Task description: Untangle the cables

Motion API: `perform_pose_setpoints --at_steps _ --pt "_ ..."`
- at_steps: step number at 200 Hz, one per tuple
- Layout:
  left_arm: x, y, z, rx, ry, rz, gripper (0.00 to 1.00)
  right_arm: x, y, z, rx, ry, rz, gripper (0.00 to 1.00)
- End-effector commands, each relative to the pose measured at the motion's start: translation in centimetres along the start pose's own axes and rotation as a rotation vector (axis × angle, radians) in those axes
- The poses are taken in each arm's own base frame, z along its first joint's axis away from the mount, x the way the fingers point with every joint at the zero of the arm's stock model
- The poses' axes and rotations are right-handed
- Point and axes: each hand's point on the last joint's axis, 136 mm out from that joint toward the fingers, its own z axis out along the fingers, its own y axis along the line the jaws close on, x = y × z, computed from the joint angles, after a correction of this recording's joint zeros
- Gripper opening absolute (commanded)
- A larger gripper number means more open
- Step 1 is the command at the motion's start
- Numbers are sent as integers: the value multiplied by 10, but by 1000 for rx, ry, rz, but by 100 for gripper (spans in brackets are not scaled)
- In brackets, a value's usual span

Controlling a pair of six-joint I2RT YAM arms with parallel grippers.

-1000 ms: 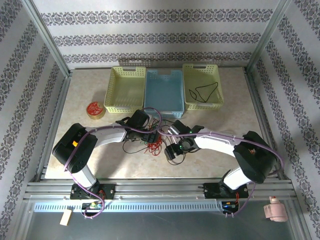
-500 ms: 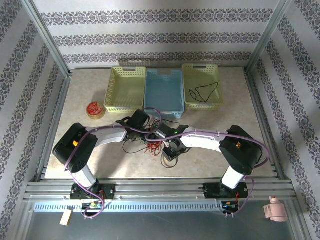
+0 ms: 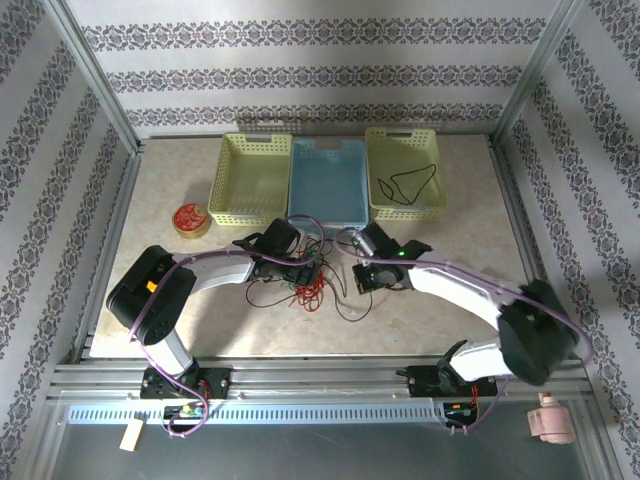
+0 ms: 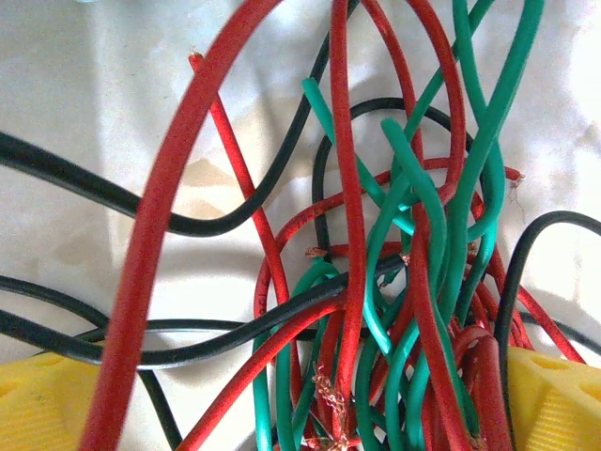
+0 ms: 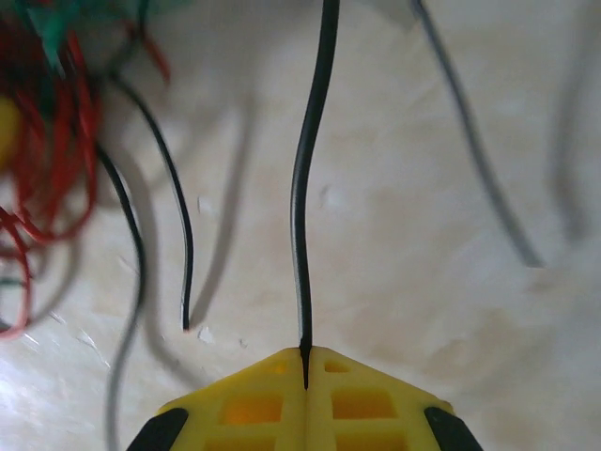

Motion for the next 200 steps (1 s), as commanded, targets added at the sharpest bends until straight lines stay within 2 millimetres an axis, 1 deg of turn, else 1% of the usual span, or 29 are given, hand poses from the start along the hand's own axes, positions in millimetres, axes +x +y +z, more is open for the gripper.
perform_pose_setpoints --at_steps 1,32,54,68,73,74,96,108,117,134,147,155,176,187,200 --pt "23 5 9 -35 88 29 100 -49 -20 -48 35 -204 70 0" --pt "28 6 11 -35 94 25 99 -109 -49 -126 94 -463 107 0" --pt "30 6 11 -33 98 21 99 -149 -61 -178 137 -605 91 0" --pt "31 6 11 -33 98 22 99 -174 -66 -207 157 -678 80 0" --pt "31 6 11 -33 98 22 99 -184 -68 -219 162 -707 81 0" --pt "31 6 11 -33 98 22 99 -187 -68 -224 161 -720 83 0" --pt "32 7 11 -37 103 25 99 -226 -68 -265 172 -829 56 0" --pt "33 6 11 -37 106 26 99 -244 -65 -281 177 -871 23 0" --pt "33 6 11 -38 105 27 99 -259 -67 -294 198 -901 7 0" --pt "33 5 11 -34 105 25 99 -283 -78 -307 249 -933 -3 0" --pt "32 3 10 -28 103 24 99 -299 -94 -308 296 -944 14 0" --pt "32 2 10 -26 102 25 99 -308 -105 -304 309 -943 36 0" --pt "30 1 9 -23 95 22 99 -329 -135 -286 324 -933 96 0" --pt "29 0 9 -21 96 22 99 -339 -148 -267 345 -905 109 0" --pt "29 0 8 -20 97 23 99 -349 -146 -246 350 -883 68 0"
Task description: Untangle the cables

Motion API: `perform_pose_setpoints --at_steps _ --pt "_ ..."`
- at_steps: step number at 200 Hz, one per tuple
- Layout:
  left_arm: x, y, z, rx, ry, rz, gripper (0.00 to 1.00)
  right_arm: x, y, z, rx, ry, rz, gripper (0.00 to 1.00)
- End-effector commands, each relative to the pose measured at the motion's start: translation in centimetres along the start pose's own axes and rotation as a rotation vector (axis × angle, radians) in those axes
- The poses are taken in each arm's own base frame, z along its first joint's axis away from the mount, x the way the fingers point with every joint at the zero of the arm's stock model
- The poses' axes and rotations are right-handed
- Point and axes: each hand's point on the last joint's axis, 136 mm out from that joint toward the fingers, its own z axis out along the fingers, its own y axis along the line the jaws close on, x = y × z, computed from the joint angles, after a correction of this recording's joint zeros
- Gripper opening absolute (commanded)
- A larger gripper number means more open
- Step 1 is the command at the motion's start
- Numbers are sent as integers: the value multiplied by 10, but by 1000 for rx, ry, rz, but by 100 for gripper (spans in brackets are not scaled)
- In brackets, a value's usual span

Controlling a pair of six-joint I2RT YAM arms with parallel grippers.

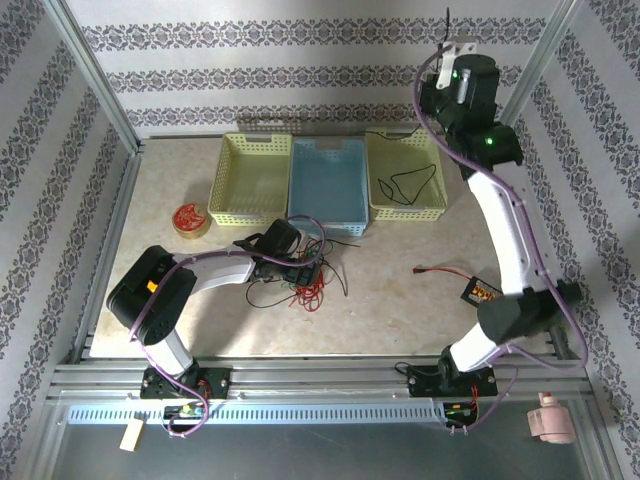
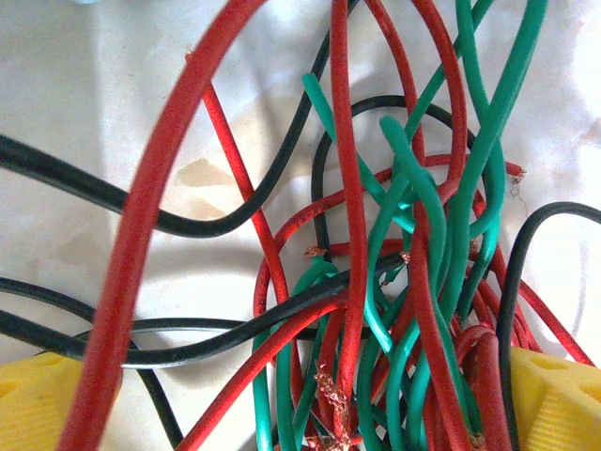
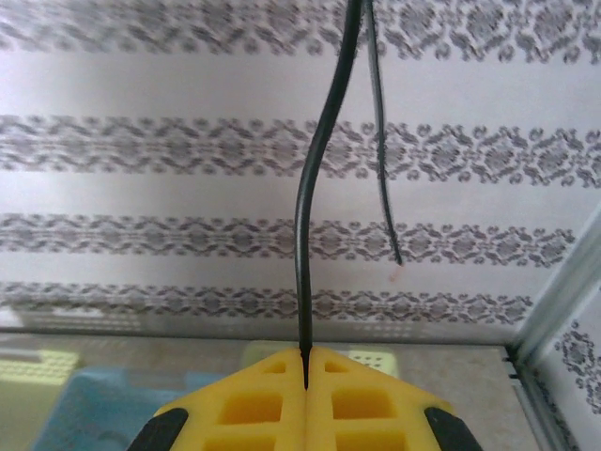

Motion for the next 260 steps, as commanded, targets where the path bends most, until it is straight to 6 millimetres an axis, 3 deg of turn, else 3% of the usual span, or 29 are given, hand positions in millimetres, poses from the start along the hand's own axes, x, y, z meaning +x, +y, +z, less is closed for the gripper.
perform_pose_setpoints --at_steps 1,21,46,113,153,161,169,183,193,212,231,246,260 --pt "28 1 8 -13 97 14 99 14 4 34 9 24 -47 0" --pt "28 1 7 -16 98 18 99 42 4 59 43 105 -55 0" --pt "28 2 7 -16 94 13 99 89 4 77 62 198 -49 0" --pt "29 1 6 -12 91 18 99 235 1 94 47 544 84 0" --pt "29 1 5 -10 89 19 99 295 7 107 -18 699 143 0" --pt "29 1 6 -10 92 19 99 302 5 110 -13 714 147 0" --pt "29 0 6 -8 93 21 99 307 2 112 1 724 150 7" --pt "27 -1 5 -4 85 19 99 308 -5 116 37 725 156 42" --pt "25 -2 3 3 77 18 99 303 -8 115 56 708 160 55" --pt "22 -4 1 10 68 17 99 284 -13 105 93 645 159 63" --pt "21 -5 -1 14 64 17 99 262 -10 81 120 578 110 64" --pt "20 -6 -3 18 59 17 99 254 14 52 55 552 53 64" --pt "20 -7 -6 26 56 20 99 261 49 18 -63 560 -16 64"
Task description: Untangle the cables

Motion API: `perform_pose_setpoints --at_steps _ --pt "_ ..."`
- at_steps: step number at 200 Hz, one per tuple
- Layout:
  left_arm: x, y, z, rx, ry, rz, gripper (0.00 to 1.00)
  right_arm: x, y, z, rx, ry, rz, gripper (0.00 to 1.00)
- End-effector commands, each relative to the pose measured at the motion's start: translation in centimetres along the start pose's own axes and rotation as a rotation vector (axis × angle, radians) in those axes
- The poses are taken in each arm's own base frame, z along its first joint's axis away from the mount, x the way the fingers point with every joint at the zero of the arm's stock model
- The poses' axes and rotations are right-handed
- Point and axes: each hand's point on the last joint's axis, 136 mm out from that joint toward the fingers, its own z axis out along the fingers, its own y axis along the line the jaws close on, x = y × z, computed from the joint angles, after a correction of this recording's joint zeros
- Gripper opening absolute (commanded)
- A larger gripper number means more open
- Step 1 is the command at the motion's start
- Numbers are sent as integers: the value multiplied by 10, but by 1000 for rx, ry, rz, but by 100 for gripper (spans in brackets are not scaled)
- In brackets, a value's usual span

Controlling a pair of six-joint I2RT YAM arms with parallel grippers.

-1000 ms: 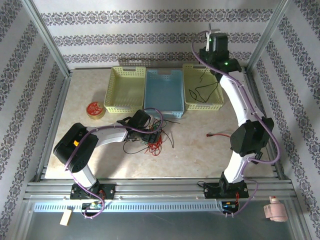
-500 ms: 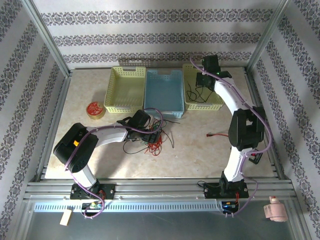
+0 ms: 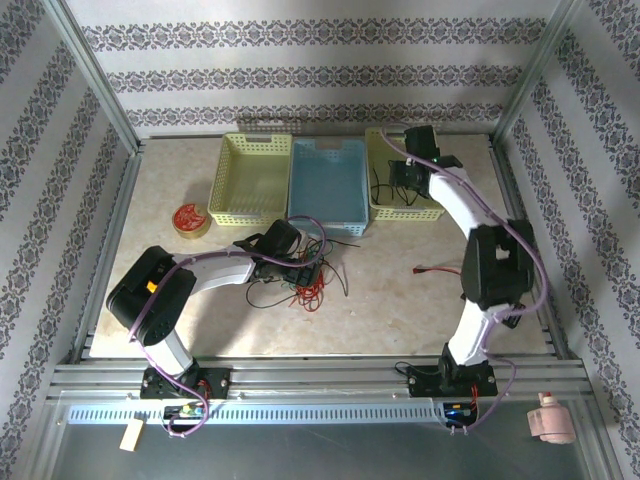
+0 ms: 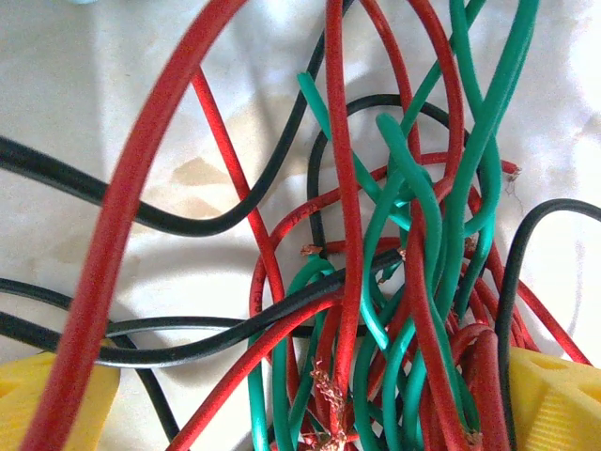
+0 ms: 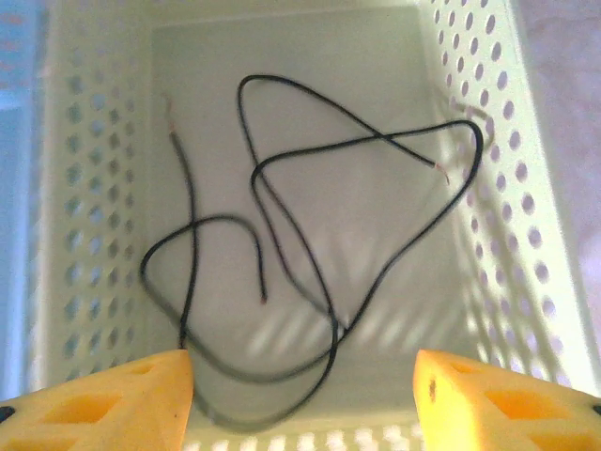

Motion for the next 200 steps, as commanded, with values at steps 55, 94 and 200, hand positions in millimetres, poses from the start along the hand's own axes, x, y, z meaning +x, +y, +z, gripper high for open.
perform_pose_setpoints --at_steps 55,94,200 --pt "21 -12 -16 59 57 37 99 196 136 -85 -416 217 -372 64" --pt "12 -19 -28 100 14 19 99 259 160 -69 -451 358 -446 63" --pt "-6 7 -53 94 -67 -156 99 270 149 -25 -242 373 -550 34"
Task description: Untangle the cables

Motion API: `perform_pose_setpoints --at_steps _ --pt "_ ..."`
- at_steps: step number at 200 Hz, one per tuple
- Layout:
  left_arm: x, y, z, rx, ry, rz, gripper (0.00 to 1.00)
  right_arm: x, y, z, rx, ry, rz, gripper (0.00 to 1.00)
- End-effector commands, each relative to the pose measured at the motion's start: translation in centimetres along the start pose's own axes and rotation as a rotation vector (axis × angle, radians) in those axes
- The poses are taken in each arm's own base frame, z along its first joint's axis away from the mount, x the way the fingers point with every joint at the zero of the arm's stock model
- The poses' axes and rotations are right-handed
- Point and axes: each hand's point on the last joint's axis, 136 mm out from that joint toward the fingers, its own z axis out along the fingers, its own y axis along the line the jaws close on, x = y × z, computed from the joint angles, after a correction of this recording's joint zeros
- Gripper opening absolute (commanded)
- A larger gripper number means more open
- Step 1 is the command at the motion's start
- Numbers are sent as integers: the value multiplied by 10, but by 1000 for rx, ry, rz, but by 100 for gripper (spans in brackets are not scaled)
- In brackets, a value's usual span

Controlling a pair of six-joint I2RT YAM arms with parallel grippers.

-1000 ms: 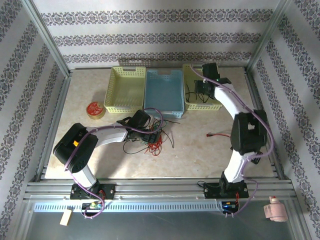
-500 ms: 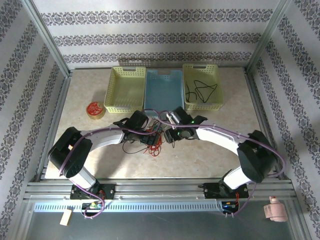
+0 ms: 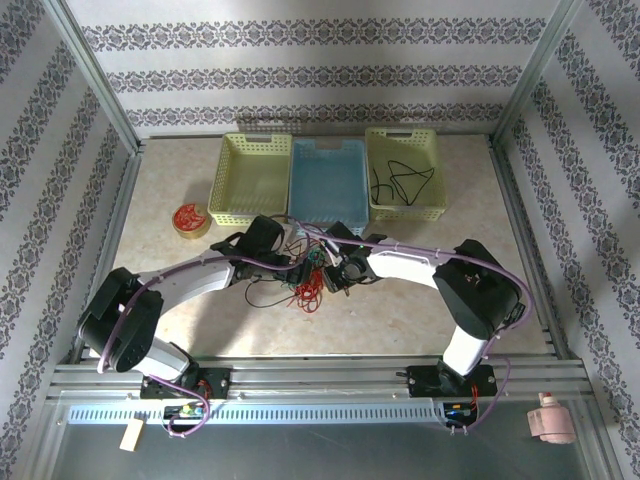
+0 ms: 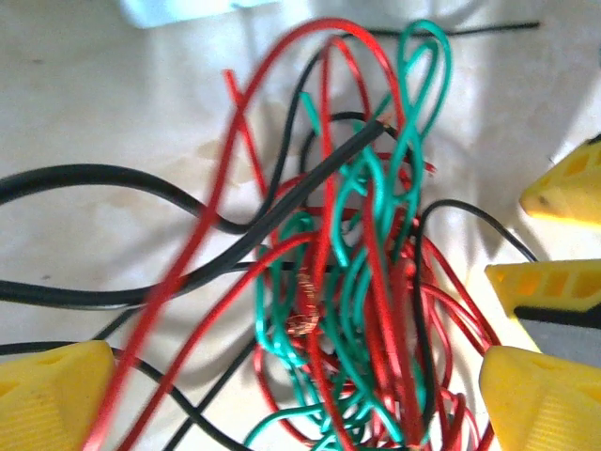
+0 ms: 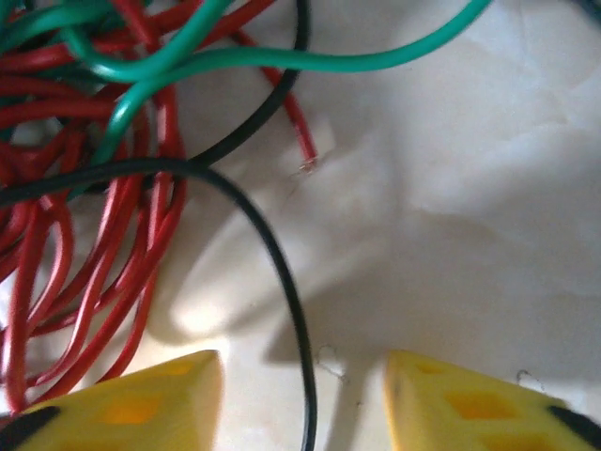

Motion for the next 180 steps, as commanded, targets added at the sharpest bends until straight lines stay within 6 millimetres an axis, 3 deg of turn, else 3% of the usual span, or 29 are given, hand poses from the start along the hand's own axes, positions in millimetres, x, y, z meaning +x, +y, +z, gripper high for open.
perform_pose_setpoints --at_steps 1,20,33,64,93,113,149,180 --pt "-2 4 -7 8 -13 -58 99 -1 -10 5 99 5 -34 32" --pt "-7 4 -9 11 -22 -67 99 0 -16 5 151 6 -43 8" --pt "-12 0 -10 31 -36 -75 99 -1 -20 1 171 -11 -24 0" --pt "-22 -6 -8 50 -40 -94 100 -10 -31 -21 208 -121 22 0" --pt "-26 -4 2 36 -23 -96 99 -19 -48 -56 277 -258 70 0" --pt "-32 -15 2 90 -36 -92 100 -21 -59 -77 310 -332 109 0" --pt "-56 -53 -25 296 -140 -82 99 -23 -86 -112 320 -449 262 0" --pt "-70 -67 -47 351 -189 -74 99 -25 -114 -147 275 -562 430 0"
